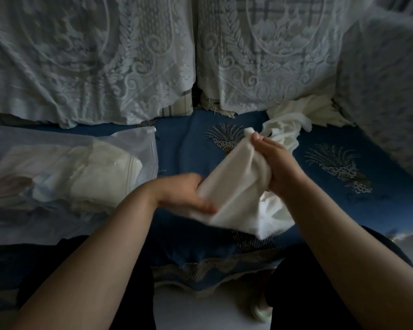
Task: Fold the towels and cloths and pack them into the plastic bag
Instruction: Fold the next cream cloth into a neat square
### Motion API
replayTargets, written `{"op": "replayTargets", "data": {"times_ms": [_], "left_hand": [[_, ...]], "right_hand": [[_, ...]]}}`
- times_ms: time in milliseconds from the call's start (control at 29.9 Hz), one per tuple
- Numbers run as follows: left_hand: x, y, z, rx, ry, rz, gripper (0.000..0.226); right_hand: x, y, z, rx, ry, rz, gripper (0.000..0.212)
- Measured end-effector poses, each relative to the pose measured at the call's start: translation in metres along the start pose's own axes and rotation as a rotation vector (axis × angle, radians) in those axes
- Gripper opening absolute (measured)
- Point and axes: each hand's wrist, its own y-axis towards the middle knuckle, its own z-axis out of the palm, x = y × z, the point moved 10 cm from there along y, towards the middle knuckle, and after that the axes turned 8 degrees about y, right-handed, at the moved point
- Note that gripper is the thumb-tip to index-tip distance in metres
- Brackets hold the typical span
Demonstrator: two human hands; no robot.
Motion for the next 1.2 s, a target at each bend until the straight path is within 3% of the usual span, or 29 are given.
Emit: {"op": "replayTargets", "data": {"times_ms": [67, 100, 167, 267, 334, 401, 468, 535, 601, 668, 735, 802, 869, 935, 1002, 1103, 1203], "left_hand": [[0.016, -0.013, 0.002, 0.104, 0.142, -0.062, 0.024], [0.022, -0.019, -0.008, 0.068, 0.072, -0.056, 0.025], [0.027, -0.032, -0.041, -0.133, -0.322, 0.012, 0.045], [0.022, -0.059, -0.092, -0.397, -0.877, 0.245, 0.058], [0.005, -0.082, -0.109, -0.435, -1.026, 0.366, 0.045], [-0.009, -0.097, -0.121, -0.478, -1.083, 0.368, 0.036], [-0.014, -0.106, -0.136, -0.573, -1.088, 0.295, 0.047], [-0.019, -0.105, -0.156, -0.622, -0.998, 0.249, 0.033], [0.004, -0.097, -0.179, -0.761, -0.632, 0.023, 0.03], [0.025, -0.086, -0.199, -0.83, -0.15, -0.233, 0.033], [0.022, -0.082, -0.215, -0.893, 0.06, -0.369, 0.035], [-0.001, -0.092, -0.235, -1.078, -0.171, -0.292, 0.028], [-0.028, -0.107, -0.257, -1.267, -0.532, -0.017, 0.014], [-0.062, -0.129, -0.268, -1.378, -0.534, 0.253, 0.007], [-0.078, -0.145, -0.263, -1.41, -0.433, 0.389, 0.016], [-0.06, -0.145, -0.242, -1.344, -0.261, 0.285, 0.024], [-0.016, -0.119, -0.205, -1.04, -0.196, 0.038, 0.024]], "right_hand": [[0.024, -0.003, -0.01, -0.092, -0.048, -0.075, 0.023], [0.036, -0.006, -0.014, -0.13, -0.083, -0.117, 0.023], [0.054, -0.012, -0.018, -0.147, -0.12, -0.164, 0.021], [0.067, -0.024, -0.003, 0.093, 0.103, -0.114, 0.009], [0.072, -0.039, 0.021, 0.327, 0.335, 0.03, 0.02], [0.082, -0.063, 0.052, 0.571, 0.405, 0.165, 0.028], [0.094, -0.074, 0.067, 0.643, 0.296, 0.207, 0.025], [0.109, -0.058, 0.053, 0.413, -0.054, 0.088, 0.02], [0.126, -0.036, 0.033, 0.167, -0.401, -0.034, 0.015], [0.132, -0.013, 0.017, -0.027, -0.538, -0.046, 0.02], [0.146, 0.003, 0.017, -0.139, -0.599, -0.173, 0.022], [0.18, 0.002, 0.03, -0.215, -0.553, -0.457, 0.02], [0.212, -0.019, 0.045, -0.224, -0.411, -0.715, 0.024], [0.232, -0.039, 0.055, -0.165, -0.252, -0.859, 0.024], [0.241, -0.057, 0.053, -0.175, -0.253, -0.933, 0.019], [0.233, -0.076, 0.039, -0.294, -0.576, -0.978, 0.015], [0.197, -0.074, 0.028, -0.213, -0.907, -0.8, 0.015]]}}
